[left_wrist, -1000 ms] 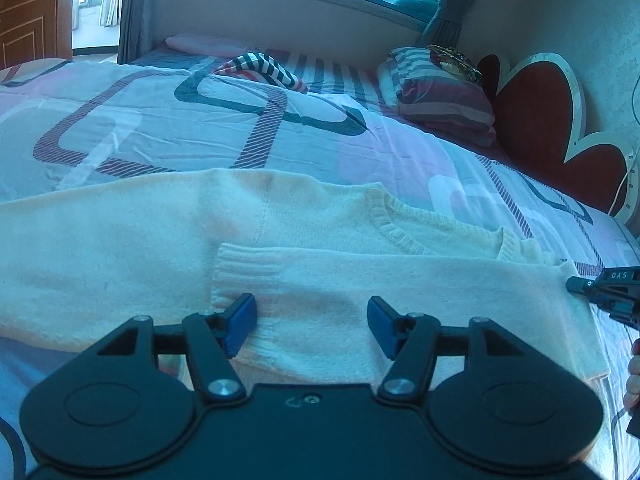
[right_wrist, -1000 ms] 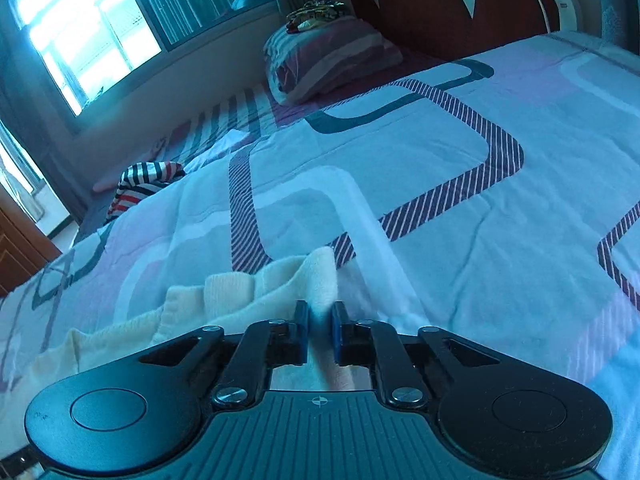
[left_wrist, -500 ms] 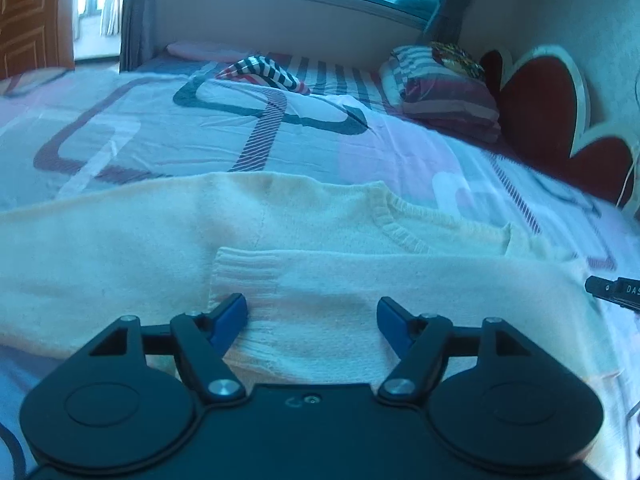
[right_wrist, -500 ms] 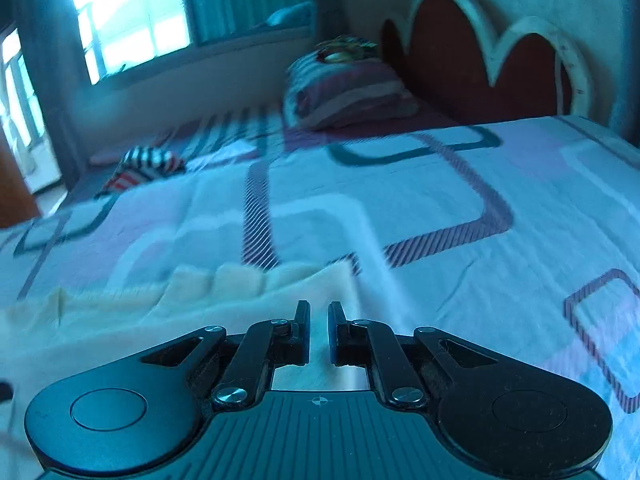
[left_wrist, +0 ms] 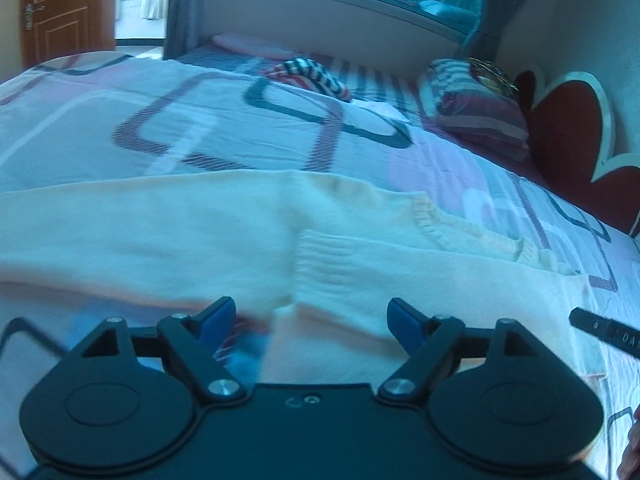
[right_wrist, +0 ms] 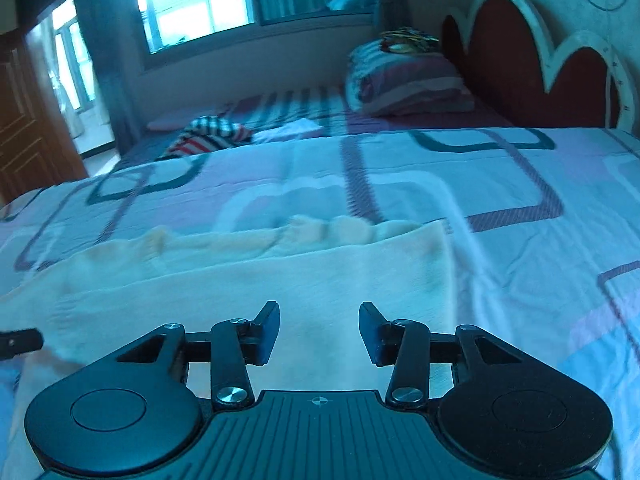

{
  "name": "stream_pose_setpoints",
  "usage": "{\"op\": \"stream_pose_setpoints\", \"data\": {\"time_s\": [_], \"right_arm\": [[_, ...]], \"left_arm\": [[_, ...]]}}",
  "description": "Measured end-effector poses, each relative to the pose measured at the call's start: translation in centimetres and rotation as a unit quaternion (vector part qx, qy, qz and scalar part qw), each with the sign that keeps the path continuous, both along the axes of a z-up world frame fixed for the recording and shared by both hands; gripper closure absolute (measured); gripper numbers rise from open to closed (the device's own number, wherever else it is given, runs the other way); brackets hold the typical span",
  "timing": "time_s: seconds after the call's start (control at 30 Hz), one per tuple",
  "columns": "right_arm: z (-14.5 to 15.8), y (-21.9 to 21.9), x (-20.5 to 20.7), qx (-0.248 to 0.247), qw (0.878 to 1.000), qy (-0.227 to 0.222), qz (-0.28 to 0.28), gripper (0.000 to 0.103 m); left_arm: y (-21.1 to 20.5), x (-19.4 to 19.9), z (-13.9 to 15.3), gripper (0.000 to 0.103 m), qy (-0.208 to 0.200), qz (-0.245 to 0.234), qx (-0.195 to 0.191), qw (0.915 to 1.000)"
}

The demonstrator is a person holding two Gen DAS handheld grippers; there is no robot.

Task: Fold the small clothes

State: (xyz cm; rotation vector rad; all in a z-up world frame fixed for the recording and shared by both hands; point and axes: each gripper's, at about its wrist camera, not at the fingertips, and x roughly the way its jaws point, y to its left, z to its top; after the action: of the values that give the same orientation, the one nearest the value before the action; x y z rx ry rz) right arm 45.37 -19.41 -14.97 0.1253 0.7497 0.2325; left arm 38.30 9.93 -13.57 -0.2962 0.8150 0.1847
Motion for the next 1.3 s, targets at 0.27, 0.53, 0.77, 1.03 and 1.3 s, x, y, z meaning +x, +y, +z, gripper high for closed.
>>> {"op": "stream_pose_setpoints", "data": {"time_s": [0.27, 0.53, 0.77, 1.03, 1.3], "right_arm": [[-1.2, 7.9, -1.3, 0.004, 0.997, 0.017, 0.081, 0.059], [-1.3, 15.0, -1.7, 0.001, 0.991, 0.013, 0.134, 0.059], [-1.8, 18.2, -2.1, 0.000, 0.989, 0.016, 0.146, 0.059], [-2.1, 18.9, -1.6, -0.003, 0.992, 0.017, 0.124, 0.059], [-2.2, 18.8, -1.1, -0.011, 0.995, 0.013, 0.099, 0.059]], "left_arm": [[5.5, -4.4, 1.1, 0.021, -0.012, 0.076, 0.001, 0.9970], [14.0, -9.1, 0.3, 0.021, -0.007, 0.179, -0.032, 0.9834], [20.0, -11.4, -0.8, 0.024, -0.014, 0.252, -0.061, 0.9658], [25.7, -11.5, -2.6, 0.031, -0.066, 0.302, -0.162, 0.9371], [28.1, -10.4, -3.8, 0.099, -0.091, 0.341, -0.185, 0.9172]]}}
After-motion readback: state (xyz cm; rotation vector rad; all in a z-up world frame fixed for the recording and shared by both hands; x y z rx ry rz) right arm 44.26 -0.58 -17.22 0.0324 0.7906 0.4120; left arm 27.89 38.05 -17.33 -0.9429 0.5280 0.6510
